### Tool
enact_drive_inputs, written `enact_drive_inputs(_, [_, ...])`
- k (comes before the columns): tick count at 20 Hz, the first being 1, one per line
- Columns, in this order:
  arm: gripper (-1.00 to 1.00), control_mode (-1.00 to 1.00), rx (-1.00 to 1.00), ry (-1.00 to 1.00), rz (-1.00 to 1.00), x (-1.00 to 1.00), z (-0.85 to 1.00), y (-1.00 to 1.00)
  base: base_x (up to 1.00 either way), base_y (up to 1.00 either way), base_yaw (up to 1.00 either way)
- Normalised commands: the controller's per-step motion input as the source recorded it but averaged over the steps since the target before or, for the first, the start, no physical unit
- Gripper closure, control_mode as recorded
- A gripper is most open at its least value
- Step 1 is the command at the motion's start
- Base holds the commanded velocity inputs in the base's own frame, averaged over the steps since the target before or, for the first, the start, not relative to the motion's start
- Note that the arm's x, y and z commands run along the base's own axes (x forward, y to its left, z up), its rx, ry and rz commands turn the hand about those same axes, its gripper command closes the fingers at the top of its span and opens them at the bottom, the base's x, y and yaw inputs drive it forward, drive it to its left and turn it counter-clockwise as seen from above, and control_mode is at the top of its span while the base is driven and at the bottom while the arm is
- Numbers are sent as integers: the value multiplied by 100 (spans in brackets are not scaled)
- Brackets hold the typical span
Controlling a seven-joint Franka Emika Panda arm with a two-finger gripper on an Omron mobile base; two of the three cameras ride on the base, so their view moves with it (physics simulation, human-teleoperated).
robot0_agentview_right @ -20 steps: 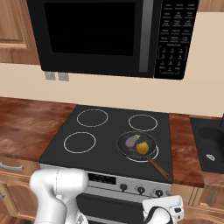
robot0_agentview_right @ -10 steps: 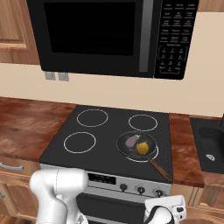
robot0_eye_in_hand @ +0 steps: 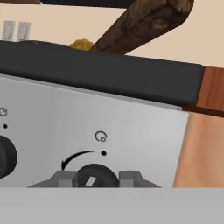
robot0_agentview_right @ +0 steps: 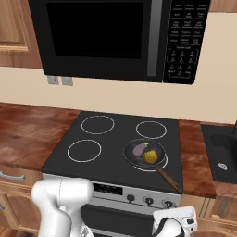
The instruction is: Put the squash and eggplant in the pan. Then turn on the front right burner and set the heat to medium.
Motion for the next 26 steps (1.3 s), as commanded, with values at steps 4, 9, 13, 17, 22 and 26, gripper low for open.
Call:
enact_drive_inputs(4, [100, -100, -15, 0, 1, 28, -6, 3, 0, 0, 0])
enact_drive_inputs(9, [100, -100, -31, 0, 15, 34, -9, 5, 0, 0, 0])
enact_drive_inputs(13, [100, -100, -34, 0, 22, 42, -18, 9, 0, 0, 0])
enact_drive_inputs(17, [100, -100, -35, 0, 24, 47, -29, 11, 0, 0, 0])
enact_drive_inputs(22, [100, -100, -37, 0, 22, 52, -31, 18, 0, 0, 0])
enact_drive_inputs(26, [100, -100, -40, 0, 19, 47, -28, 26, 0, 0, 0])
